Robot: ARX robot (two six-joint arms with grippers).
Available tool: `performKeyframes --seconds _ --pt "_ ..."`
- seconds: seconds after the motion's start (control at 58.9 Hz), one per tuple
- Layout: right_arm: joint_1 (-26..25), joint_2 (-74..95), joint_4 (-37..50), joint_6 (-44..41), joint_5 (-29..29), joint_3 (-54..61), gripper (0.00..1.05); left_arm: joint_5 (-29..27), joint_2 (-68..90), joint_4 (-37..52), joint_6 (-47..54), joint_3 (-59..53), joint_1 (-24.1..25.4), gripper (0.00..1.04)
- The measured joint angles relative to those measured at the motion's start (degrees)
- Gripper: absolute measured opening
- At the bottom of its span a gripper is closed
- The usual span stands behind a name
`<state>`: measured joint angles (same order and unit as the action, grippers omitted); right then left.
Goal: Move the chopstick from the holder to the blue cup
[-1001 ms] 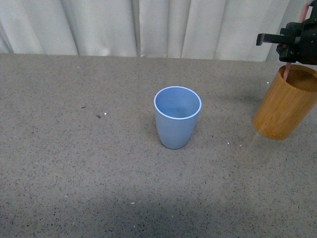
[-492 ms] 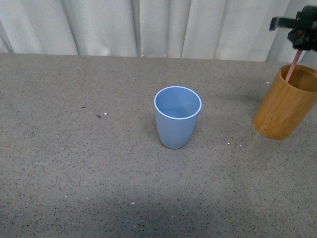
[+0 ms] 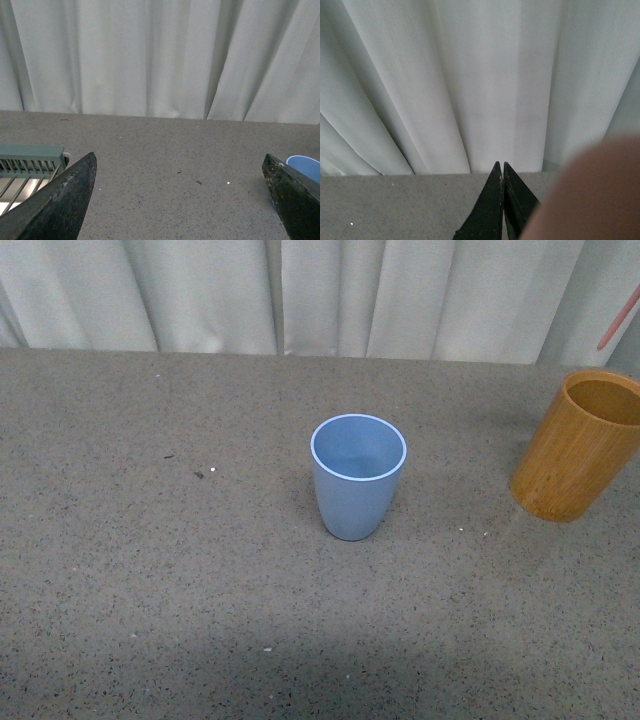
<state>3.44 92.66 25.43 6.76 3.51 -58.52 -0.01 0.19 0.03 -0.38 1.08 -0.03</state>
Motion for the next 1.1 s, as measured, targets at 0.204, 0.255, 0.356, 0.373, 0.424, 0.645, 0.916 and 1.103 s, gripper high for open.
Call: performKeyframes --seconds 0.204,0.255,0.356,0.373,0.424,0.645,0.916,1.103 --pt "7.5 -3.0 1.7 1.7 -0.5 0.6 0.01 0.0 0.0 0.0 0.0 0.0 0.0 0.98" --pt "9.9 -3.0 2.7 2.4 -0.9 1.3 0.01 0.0 0.0 0.0 0.0 0.0 0.0 0.98" --pt "15.2 -0.4 6.0 4.7 -2.1 3.5 0.01 0.0 0.0 0.0 0.0 0.0 0.0 0.98" --pt "15.7 0.1 6.5 5.2 -2.3 3.8 0.01 0.0 0.0 0.0 0.0 0.0 0.0 0.98" --pt "16.7 1.6 7.7 6.7 -2.8 4.6 0.01 0.0 0.0 0.0 0.0 0.0 0.0 0.98" --pt "19.3 6.3 11.3 10.6 -4.3 7.5 0.01 0.0 0.0 0.0 0.0 0.0 0.0 0.98" --pt "21.5 8.5 13.5 13.2 -5.0 8.9 0.01 0.0 0.0 0.0 0.0 0.0 0.0 0.98" --pt "22.5 10.1 14.6 14.3 -5.6 9.9 0.01 0.0 0.0 0.0 0.0 0.0 0.0 0.98"
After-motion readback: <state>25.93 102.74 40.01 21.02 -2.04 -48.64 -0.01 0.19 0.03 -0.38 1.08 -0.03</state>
